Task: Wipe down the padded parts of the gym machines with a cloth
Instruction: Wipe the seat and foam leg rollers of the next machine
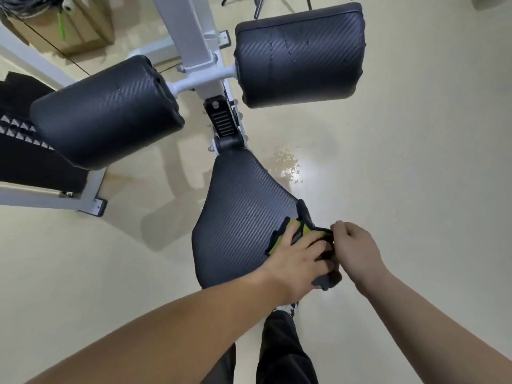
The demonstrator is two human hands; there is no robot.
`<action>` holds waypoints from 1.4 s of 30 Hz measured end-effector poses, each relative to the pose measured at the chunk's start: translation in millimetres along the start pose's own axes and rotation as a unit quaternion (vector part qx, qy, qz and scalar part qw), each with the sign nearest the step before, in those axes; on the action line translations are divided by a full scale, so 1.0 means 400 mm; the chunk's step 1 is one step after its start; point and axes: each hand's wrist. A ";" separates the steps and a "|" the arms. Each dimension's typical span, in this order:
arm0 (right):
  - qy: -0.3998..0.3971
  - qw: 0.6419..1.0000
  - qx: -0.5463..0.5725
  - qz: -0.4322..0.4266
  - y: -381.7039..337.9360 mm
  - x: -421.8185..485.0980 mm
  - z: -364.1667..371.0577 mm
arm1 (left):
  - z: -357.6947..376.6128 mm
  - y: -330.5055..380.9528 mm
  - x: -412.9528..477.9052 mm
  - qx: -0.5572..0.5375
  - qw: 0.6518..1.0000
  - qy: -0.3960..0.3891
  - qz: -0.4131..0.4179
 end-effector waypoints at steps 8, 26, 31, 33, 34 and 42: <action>-0.093 0.957 -0.242 -0.129 -0.056 -0.104 0.113 | 0.046 -0.142 -0.323 0.020 0.995 -0.064 -0.069; -0.182 0.968 -0.054 -0.164 -0.629 -0.231 0.105 | -0.499 -0.322 -0.440 -0.481 0.730 0.164 -0.456; -0.162 0.971 -0.037 -0.171 -0.775 -0.208 0.144 | -0.611 -0.419 -0.445 -0.517 0.697 0.197 -0.456; -0.138 0.975 -0.027 -0.172 -0.837 -0.179 0.173 | -0.642 -0.486 -0.447 -0.528 0.692 0.201 -0.450; -0.125 0.978 -0.020 -0.167 -0.869 -0.163 0.192 | -0.658 -0.527 -0.448 -0.531 0.693 0.200 -0.445; -0.072 0.984 -0.002 -0.162 -0.991 -0.092 0.253 | -0.772 -0.807 -0.461 -0.346 0.781 0.264 -0.448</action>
Point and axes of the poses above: each hand's wrist, its own x-axis towards the middle knuckle, its own z-axis out of the palm, y = z × x, and after that the axes turned 15 degrees about -z, right-handed
